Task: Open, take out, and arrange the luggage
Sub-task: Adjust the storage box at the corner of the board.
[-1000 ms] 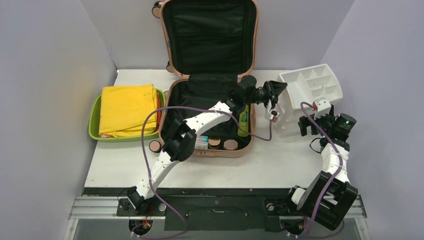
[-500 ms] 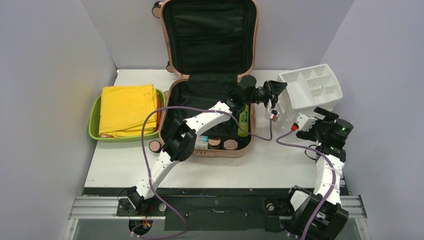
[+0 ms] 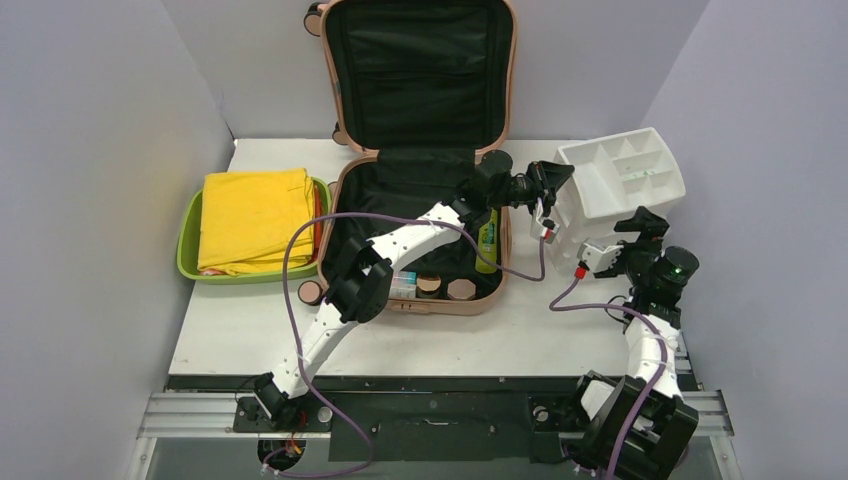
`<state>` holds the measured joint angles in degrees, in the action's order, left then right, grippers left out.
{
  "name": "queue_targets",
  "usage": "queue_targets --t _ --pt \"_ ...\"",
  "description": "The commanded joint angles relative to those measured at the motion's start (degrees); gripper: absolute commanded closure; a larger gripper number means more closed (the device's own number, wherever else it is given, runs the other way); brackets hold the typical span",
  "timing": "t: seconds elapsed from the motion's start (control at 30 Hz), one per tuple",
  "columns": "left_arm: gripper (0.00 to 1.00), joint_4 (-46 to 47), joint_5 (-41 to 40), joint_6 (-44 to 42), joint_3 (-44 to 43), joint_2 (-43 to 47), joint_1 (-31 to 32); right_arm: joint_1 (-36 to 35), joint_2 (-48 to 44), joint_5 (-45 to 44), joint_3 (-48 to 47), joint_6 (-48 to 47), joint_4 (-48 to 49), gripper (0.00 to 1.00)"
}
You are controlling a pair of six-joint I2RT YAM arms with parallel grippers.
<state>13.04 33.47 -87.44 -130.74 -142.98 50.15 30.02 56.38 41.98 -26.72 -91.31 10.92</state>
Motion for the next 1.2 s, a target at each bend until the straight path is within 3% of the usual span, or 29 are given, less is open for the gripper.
queue_targets --t 0.0,0.73,0.8,1.03,1.17 --pt "1.0 -1.5 1.5 1.8 -0.1 1.3 0.0 0.3 0.7 3.4 -0.2 -1.1 9.9 0.04" --pt "1.0 -5.7 1.2 6.2 -1.9 1.6 0.1 -5.1 12.7 -1.1 -8.3 -1.0 11.9 0.08" --pt "1.0 -5.9 1.1 6.3 -1.9 1.7 0.0 -5.4 13.3 -1.5 -8.5 1.1 13.9 0.12" --pt "1.0 -6.1 0.2 7.1 -2.9 1.1 -0.3 -5.6 11.7 -2.7 -8.0 1.8 12.8 0.5" --pt "1.0 -6.6 -0.3 7.6 -4.7 0.1 -0.6 -5.1 10.1 -2.8 -7.6 1.8 10.9 0.61"
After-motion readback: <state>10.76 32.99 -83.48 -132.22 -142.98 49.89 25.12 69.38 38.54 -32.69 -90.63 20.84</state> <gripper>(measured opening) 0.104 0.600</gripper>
